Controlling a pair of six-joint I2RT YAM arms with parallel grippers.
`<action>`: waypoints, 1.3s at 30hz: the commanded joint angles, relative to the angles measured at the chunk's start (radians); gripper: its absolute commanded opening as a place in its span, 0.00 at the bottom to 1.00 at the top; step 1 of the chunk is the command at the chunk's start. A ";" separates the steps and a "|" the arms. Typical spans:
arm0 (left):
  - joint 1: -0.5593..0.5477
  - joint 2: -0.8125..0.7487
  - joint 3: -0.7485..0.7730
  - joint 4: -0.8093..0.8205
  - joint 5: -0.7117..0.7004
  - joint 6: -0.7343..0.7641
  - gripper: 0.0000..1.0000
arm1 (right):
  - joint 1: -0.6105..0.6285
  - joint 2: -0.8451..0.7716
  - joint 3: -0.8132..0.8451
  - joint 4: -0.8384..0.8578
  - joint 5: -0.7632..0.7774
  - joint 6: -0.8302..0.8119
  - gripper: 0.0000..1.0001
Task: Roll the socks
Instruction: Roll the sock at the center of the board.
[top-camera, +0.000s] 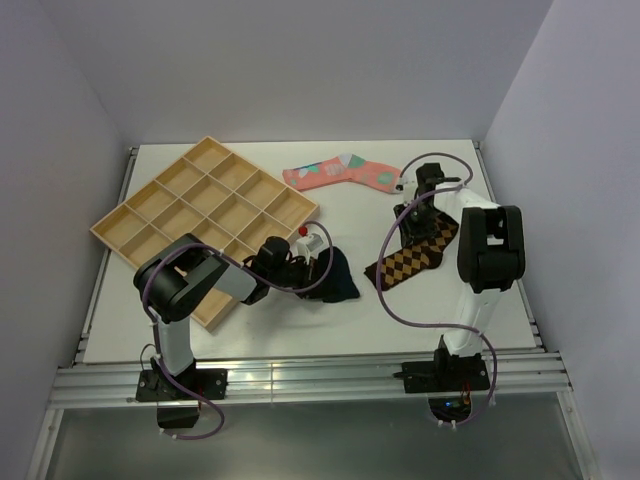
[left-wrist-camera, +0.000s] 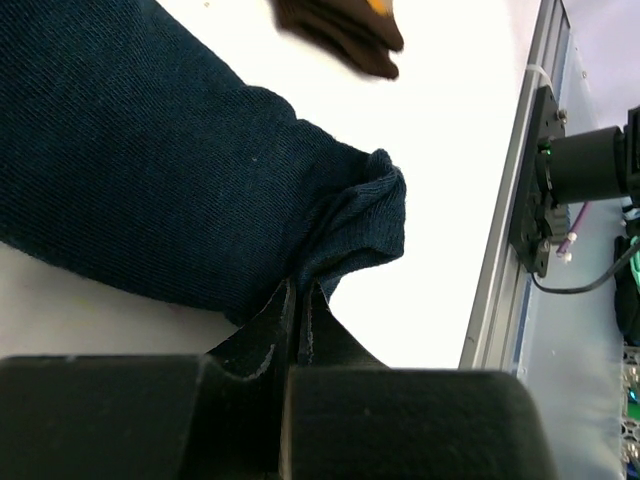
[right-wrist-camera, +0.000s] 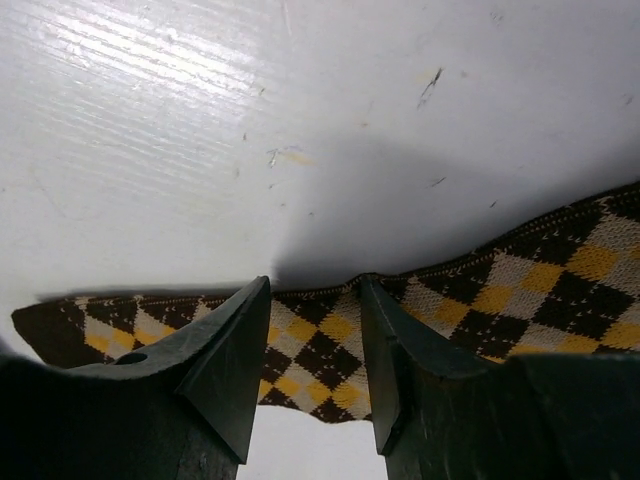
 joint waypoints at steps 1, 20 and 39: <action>0.000 0.001 -0.032 -0.079 0.031 0.015 0.00 | -0.009 0.040 0.004 0.055 0.028 -0.070 0.49; 0.000 -0.015 -0.011 -0.157 0.088 0.029 0.00 | 0.126 -0.420 -0.323 0.003 -0.544 -0.504 0.52; 0.011 -0.013 0.074 -0.289 0.078 0.075 0.00 | 0.357 -0.400 -0.420 0.126 -0.648 -0.376 0.58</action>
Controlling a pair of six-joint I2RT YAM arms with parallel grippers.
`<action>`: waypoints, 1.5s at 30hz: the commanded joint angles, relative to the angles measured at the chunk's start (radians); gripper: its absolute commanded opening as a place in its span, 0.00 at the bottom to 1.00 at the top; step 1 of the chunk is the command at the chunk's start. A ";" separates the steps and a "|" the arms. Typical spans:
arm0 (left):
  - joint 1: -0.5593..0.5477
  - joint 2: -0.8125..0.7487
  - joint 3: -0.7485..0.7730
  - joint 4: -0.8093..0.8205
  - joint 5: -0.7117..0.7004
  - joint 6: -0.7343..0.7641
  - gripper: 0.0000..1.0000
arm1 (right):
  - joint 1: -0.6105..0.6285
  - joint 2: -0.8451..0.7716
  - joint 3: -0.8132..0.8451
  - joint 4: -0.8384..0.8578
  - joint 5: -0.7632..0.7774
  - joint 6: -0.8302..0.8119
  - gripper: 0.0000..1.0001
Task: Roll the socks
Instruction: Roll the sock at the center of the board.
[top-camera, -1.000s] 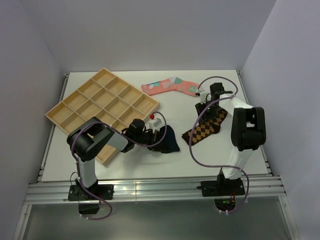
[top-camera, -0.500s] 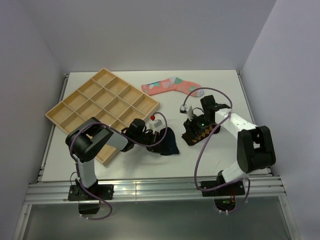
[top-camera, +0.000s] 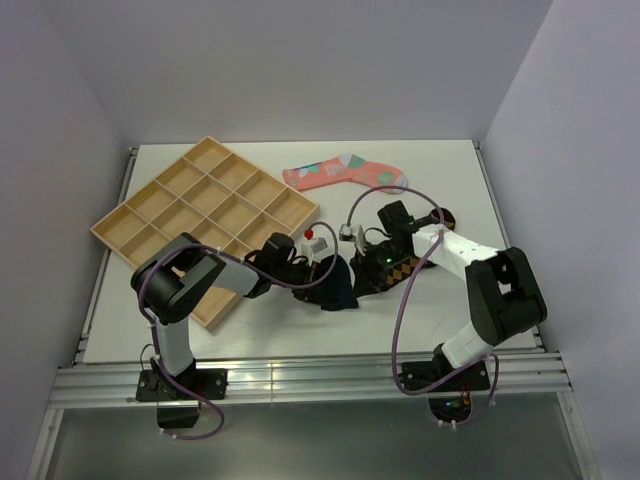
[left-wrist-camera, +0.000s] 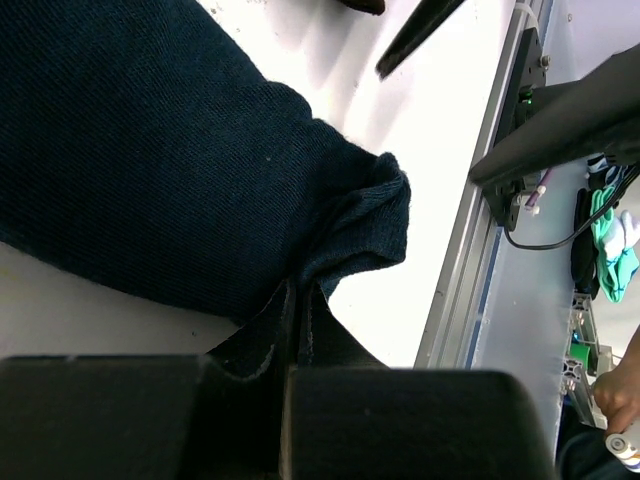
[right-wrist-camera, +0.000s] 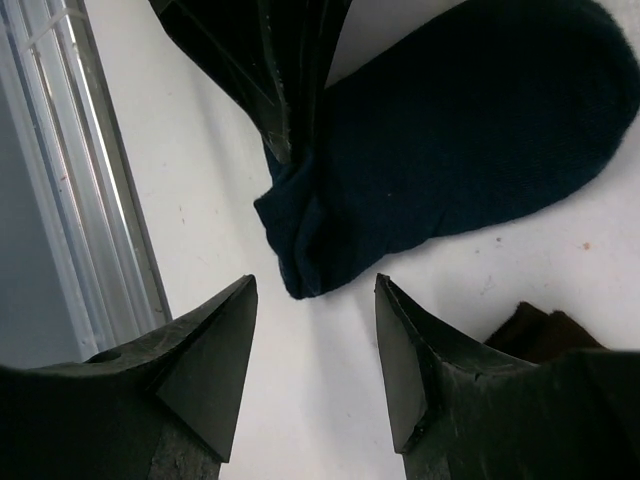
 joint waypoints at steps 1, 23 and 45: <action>0.006 0.008 0.014 -0.066 -0.028 0.048 0.00 | 0.027 -0.029 -0.026 0.081 -0.015 0.060 0.58; 0.004 0.045 0.016 0.012 -0.027 -0.002 0.00 | 0.117 0.041 0.009 0.112 0.072 0.160 0.58; 0.006 0.020 0.011 0.050 -0.057 -0.017 0.00 | 0.148 0.170 0.093 0.043 0.199 0.218 0.29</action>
